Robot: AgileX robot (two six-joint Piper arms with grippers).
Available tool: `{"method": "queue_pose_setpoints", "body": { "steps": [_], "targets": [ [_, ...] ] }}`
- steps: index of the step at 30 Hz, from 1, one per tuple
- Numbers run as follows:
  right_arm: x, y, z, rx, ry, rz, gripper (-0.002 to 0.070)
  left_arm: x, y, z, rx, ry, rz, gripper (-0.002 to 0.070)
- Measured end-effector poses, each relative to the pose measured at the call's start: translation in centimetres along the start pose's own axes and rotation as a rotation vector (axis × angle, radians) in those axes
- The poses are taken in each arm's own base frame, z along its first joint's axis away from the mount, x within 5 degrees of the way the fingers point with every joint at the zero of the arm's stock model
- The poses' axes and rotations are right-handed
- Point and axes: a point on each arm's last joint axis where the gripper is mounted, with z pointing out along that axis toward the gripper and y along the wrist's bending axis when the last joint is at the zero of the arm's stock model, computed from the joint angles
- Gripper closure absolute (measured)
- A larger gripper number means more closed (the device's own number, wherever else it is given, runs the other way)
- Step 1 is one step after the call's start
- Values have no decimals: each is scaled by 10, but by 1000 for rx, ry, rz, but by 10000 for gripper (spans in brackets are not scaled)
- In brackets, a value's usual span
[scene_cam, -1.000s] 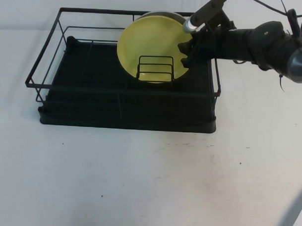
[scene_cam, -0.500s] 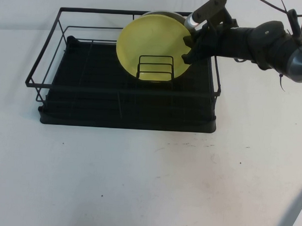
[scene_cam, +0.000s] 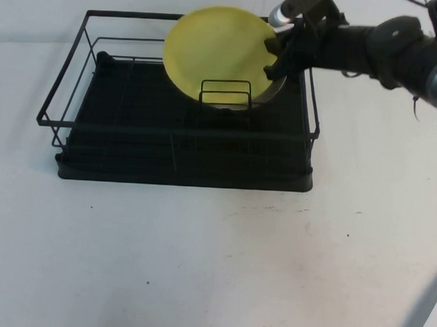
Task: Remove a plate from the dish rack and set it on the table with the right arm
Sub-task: Grasp the plate from the shelf, then place the plate from the table
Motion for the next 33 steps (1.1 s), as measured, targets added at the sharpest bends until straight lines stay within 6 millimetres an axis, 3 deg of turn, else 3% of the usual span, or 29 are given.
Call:
{"method": "queue_pose_setpoints", "body": {
  "steps": [13, 21, 28, 33],
  "targets": [
    [-69, 1, -70, -32, -41, -25, 659, 0, 0, 0, 0, 0, 0, 679],
    [-103, 12, -139, -73, 98, 22, 659, 0, 0, 0, 0, 0, 0, 679],
    [-120, 27, -207, -72, 186, 121, 659, 0, 0, 0, 0, 0, 0, 679],
    [-107, 47, -254, -65, 215, 218, 659, 0, 0, 0, 0, 0, 0, 679]
  ]
}}
